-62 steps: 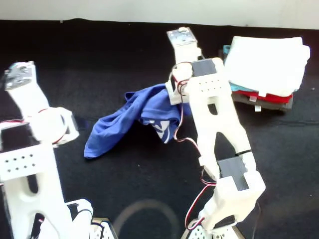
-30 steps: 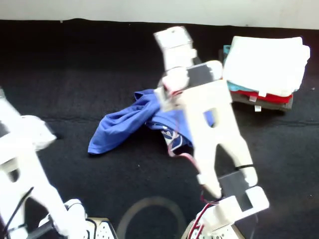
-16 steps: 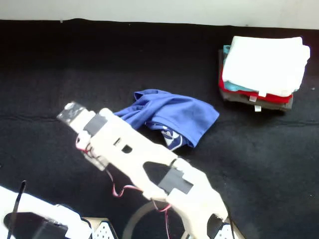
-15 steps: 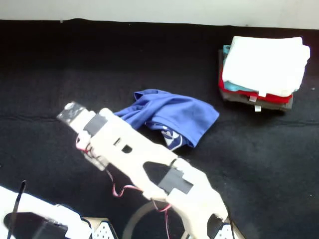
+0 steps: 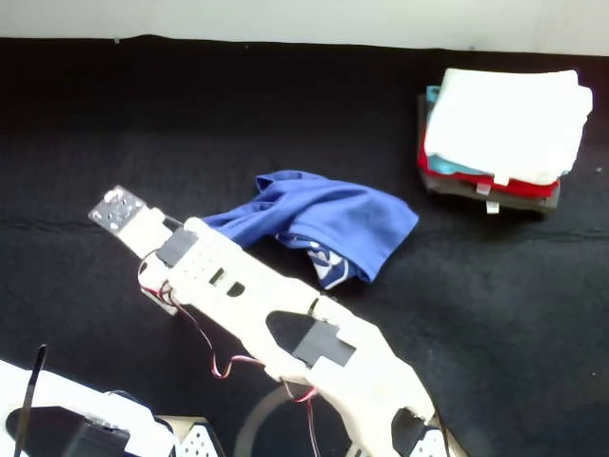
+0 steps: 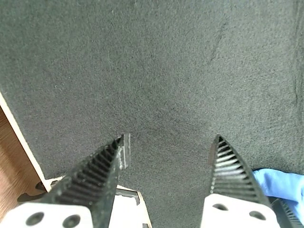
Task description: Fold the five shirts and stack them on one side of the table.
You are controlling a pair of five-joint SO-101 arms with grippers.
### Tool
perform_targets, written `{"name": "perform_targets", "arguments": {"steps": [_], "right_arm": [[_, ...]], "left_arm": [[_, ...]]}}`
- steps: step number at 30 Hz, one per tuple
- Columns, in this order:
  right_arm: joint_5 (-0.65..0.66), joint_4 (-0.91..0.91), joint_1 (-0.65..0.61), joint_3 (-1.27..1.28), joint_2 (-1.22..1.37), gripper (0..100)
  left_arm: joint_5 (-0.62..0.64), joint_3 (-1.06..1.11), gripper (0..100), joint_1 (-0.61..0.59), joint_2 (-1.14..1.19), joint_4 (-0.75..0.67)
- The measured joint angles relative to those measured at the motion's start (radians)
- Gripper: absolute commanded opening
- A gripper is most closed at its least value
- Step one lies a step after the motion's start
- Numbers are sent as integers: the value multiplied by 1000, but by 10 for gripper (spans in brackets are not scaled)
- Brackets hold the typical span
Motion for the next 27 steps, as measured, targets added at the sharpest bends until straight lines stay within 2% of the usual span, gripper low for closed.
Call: {"name": "perform_targets", "arguments": {"steps": [7, 9, 11, 15, 21, 27], "right_arm": [[0, -54, 41, -9, 89, 203], [0, -54, 43, -32, 117, 145], [0, -54, 43, -58, 137, 12], [0, -21, 74, -133, 157, 3], [0, 199, 118, -381, 161, 7], [5, 496, 258, -799, 161, 7]], "left_arm": [[0, 0, 270, 0, 0, 0], [0, 0, 270, 0, 0, 0], [0, 0, 270, 0, 0, 0], [0, 0, 270, 0, 0, 0], [0, 0, 270, 28, 0, 6], [0, 0, 270, 222, 0, 6]]}}
